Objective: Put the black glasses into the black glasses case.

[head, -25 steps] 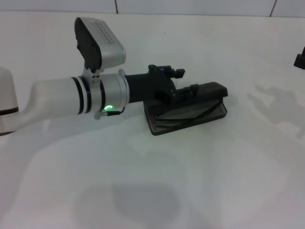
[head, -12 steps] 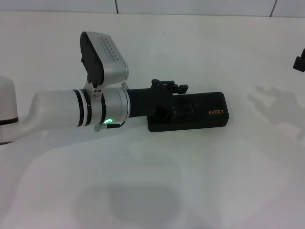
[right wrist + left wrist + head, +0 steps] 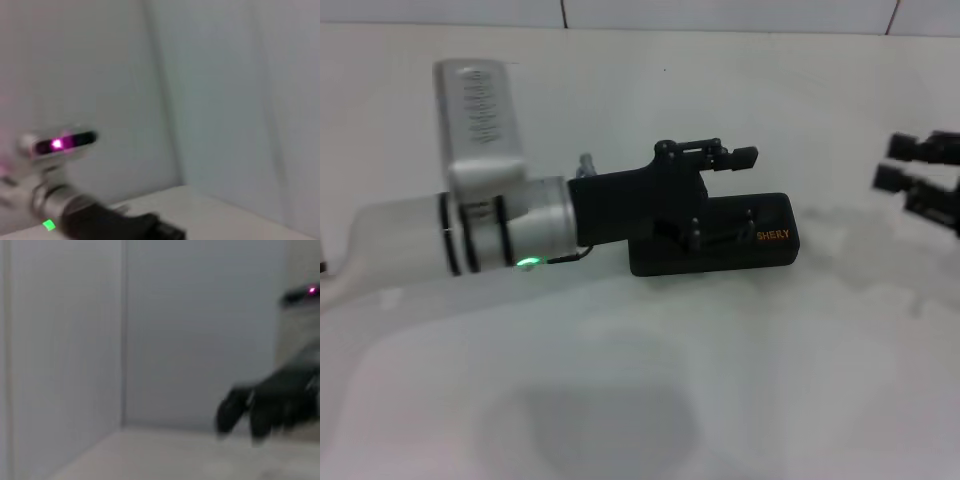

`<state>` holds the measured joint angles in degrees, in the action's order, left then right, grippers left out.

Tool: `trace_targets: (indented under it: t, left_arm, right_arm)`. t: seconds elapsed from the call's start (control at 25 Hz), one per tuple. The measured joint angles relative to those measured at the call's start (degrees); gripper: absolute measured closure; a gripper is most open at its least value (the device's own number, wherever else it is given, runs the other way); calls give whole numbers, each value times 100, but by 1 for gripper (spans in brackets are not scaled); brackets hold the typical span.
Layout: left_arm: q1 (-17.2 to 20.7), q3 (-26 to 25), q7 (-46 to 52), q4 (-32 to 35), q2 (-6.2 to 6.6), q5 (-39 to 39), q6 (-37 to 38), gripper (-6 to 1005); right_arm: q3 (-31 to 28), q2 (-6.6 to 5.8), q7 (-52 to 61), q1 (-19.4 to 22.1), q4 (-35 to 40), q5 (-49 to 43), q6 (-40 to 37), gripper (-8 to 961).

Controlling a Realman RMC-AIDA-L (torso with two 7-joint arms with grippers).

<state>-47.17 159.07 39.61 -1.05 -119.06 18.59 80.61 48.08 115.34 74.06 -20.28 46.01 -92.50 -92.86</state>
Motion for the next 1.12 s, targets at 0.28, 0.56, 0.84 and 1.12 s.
trace_targets:
  t: [0.28,0.56,0.84,1.12]
  left_arm:
    - [383,2,-301,-500,147,40,1788,396]
    - [679,16,-320,-519,212,125,1976,391]
    - [703,6,-690,-511,95,150,1978,389]
    - [685,9,-361,-502,197,274,2201,387]
  right_arm:
    - [471,2,-499,-354,-360,-9,-446,491]
    - [535,-1,-1480,-524,-896,-35,-666,268]
    - [495,-4,-2095,-688,-1242,-31,-528,117]
    - [531,-19,-2189,-783,-1340,-96,-434,67]
